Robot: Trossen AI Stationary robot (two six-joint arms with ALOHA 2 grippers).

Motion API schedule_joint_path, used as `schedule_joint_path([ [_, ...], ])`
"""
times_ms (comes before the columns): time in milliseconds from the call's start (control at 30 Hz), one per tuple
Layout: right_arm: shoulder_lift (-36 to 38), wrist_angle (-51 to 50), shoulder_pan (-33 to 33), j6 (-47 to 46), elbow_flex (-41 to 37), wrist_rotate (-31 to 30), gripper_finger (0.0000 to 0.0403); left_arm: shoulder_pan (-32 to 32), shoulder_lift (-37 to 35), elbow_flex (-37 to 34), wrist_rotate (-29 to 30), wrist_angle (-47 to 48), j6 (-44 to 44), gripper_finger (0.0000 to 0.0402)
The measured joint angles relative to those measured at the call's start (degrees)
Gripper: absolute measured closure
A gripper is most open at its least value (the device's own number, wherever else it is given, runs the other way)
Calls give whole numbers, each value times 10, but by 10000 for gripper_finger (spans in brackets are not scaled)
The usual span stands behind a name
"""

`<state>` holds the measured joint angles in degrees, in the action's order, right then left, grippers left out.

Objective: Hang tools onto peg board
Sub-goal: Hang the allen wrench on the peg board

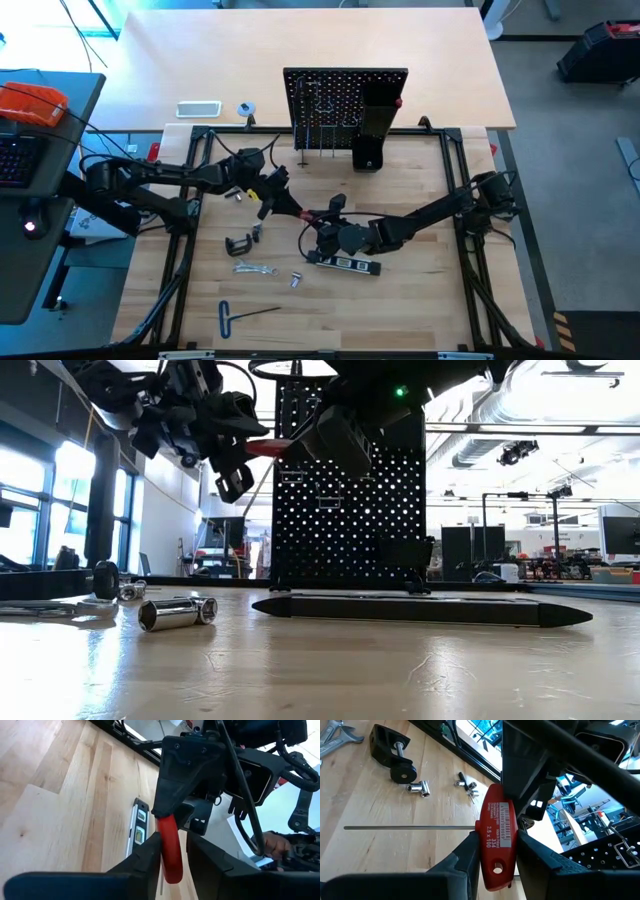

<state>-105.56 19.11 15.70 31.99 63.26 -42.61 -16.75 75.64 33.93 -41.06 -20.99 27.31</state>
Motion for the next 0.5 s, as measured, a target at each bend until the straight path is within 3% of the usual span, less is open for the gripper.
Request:
schedule_joint_path([
  [500,0,0,-1,0,0,-7,305,6,0,0,9,1,-1,263],
])
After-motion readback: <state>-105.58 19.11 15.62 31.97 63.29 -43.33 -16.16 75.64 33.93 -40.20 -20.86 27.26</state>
